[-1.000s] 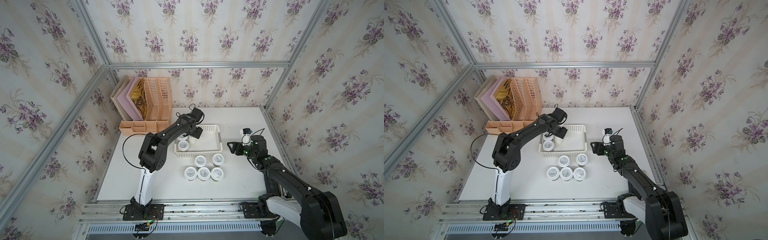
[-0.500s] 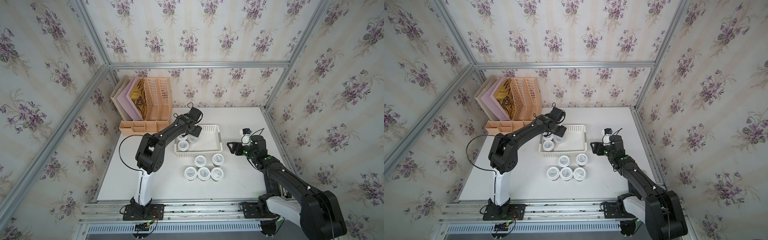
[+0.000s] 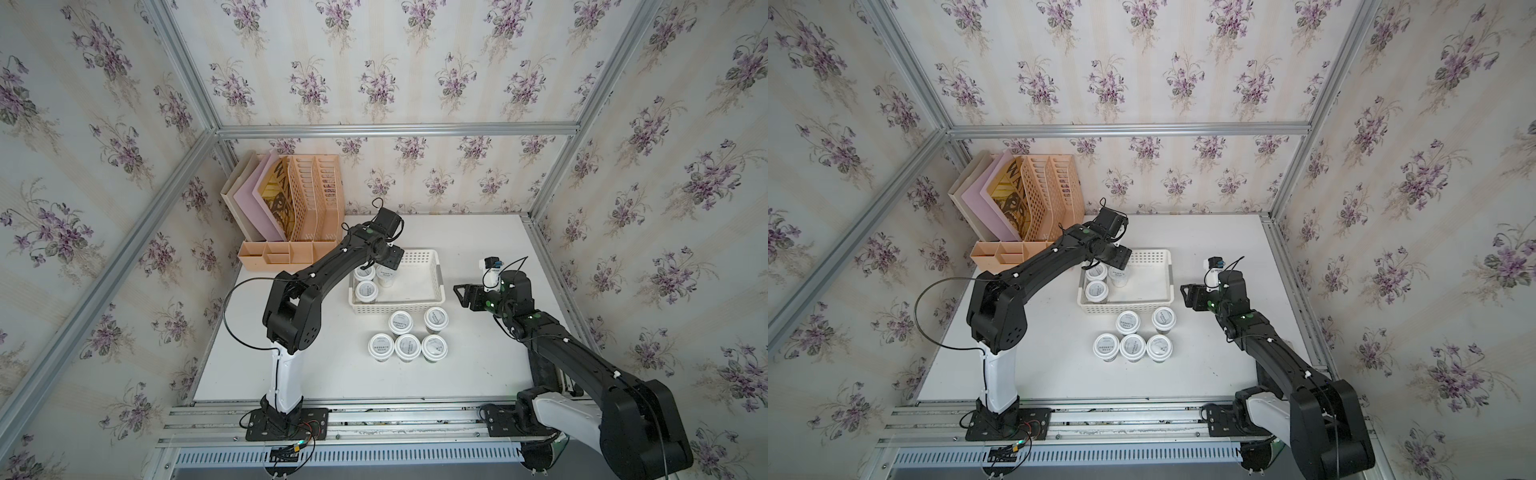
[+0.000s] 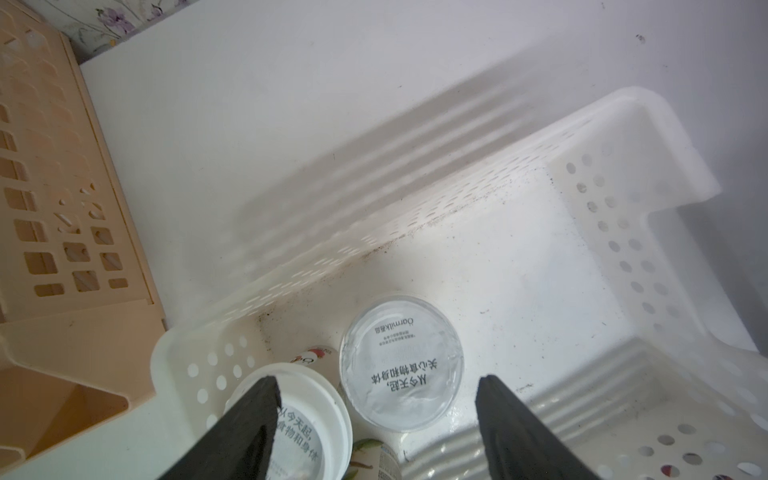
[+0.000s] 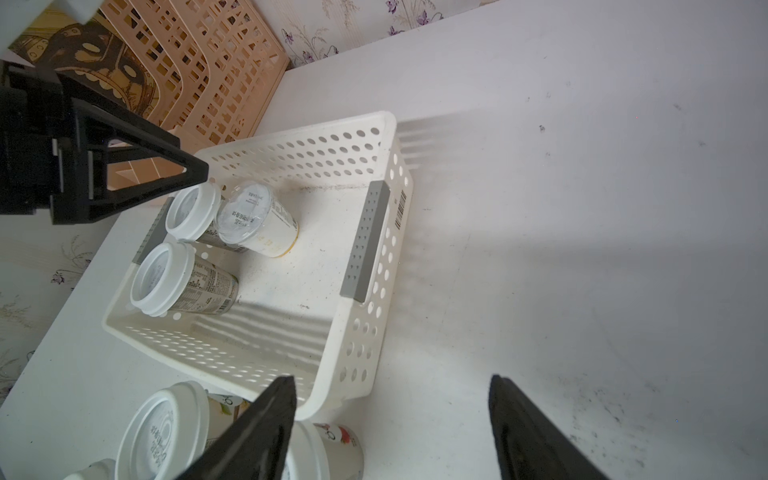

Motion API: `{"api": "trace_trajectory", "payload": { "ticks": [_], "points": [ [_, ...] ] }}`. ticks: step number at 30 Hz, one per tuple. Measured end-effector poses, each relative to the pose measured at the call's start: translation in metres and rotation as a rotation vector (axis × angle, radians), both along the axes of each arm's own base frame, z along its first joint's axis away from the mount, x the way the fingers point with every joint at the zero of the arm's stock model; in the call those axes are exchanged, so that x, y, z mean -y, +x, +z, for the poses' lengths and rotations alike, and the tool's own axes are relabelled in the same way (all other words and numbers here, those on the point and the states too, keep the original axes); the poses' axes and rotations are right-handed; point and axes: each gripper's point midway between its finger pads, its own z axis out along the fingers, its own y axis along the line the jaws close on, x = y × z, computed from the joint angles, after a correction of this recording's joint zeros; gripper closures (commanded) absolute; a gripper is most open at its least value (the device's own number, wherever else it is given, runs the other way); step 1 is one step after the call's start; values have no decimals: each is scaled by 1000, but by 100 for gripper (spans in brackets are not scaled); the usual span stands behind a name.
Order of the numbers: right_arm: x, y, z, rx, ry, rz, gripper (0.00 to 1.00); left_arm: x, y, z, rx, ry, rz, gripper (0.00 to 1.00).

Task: Put the yogurt in the basket
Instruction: Place the yogurt in the basket.

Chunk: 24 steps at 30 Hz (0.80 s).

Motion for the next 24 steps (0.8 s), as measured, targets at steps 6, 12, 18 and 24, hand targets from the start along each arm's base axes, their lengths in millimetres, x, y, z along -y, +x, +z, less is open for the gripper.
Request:
{"api": "trace_trajectory", "payload": {
  "ticks": [6,12,18,24],
  "points": [
    [0,0,0,0,0,1,22,6,-34,-1,-55,30,-61,23],
    [-1,0,0,0,1,3,22,13,-52,-6,-89,45,-99,25],
    [-1,0,1,4,1,3,22,34,-63,-13,-132,14,-154,27],
    [-1,0,1,4,1,4,22,51,-67,-27,-177,10,-197,27]
  ]
}}
